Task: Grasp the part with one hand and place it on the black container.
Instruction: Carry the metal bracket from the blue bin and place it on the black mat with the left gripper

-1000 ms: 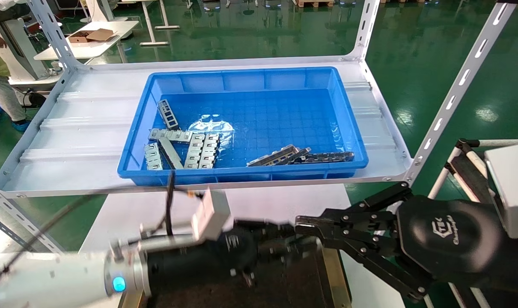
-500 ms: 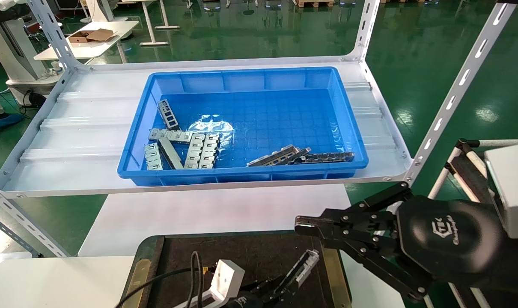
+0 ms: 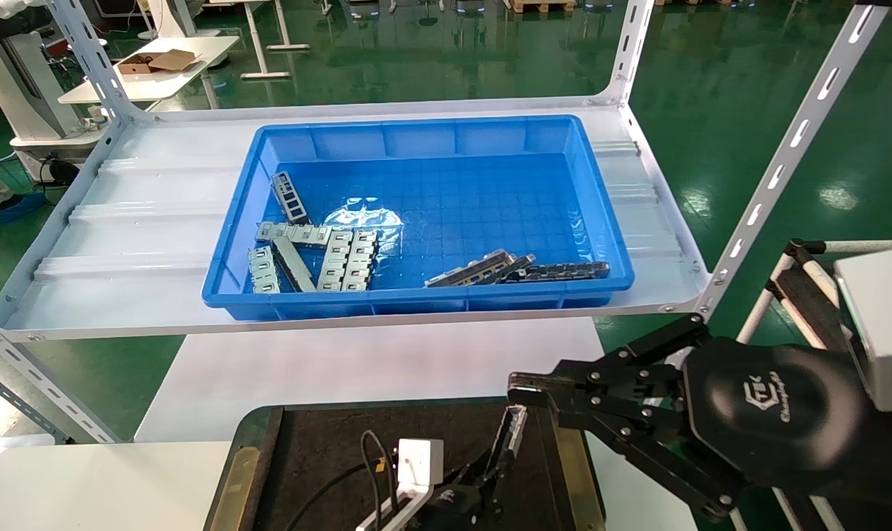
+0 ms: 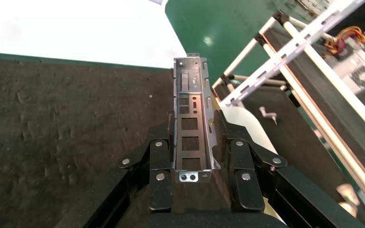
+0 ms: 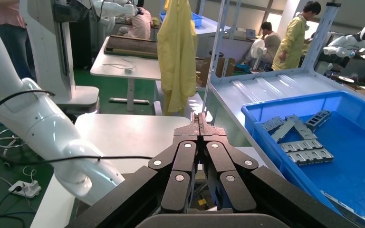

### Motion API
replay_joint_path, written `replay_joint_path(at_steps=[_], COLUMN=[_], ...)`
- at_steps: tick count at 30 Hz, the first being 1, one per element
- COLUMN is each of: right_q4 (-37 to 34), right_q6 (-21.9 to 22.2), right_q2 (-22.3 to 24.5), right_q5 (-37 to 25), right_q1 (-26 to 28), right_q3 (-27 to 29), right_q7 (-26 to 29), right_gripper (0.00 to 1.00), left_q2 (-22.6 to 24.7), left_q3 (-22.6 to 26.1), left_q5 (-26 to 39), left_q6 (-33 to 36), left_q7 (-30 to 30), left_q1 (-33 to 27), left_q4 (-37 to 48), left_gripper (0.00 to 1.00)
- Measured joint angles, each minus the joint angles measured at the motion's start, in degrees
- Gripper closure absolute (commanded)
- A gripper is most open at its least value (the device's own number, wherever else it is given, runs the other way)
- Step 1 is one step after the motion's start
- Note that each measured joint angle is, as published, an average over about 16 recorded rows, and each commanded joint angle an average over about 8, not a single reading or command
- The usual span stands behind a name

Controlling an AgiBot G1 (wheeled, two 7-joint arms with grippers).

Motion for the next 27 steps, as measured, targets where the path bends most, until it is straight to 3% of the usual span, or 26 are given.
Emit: replay_joint_path(at_steps=[13,27], right_q4=[0.0,0.0], right_q6=[0.0,0.0], right_q2=[0.0,0.0], right_q5=[0.0,0.0], right_q1=[0.0,0.0], right_q3=[0.0,0.0], right_q7=[0.0,0.0], right_gripper=[1.0,1.0], left_q2=[4.6,4.9], left_q3=[3.4,11.2], left_q5=[0.4,3.3], left_q6=[-9.6,-16.4], left_q7=[-3.1,-13.3], left_q1=[-1.5,-4.2], left_q4=[3.5,6.9], left_gripper=[1.0,1.0])
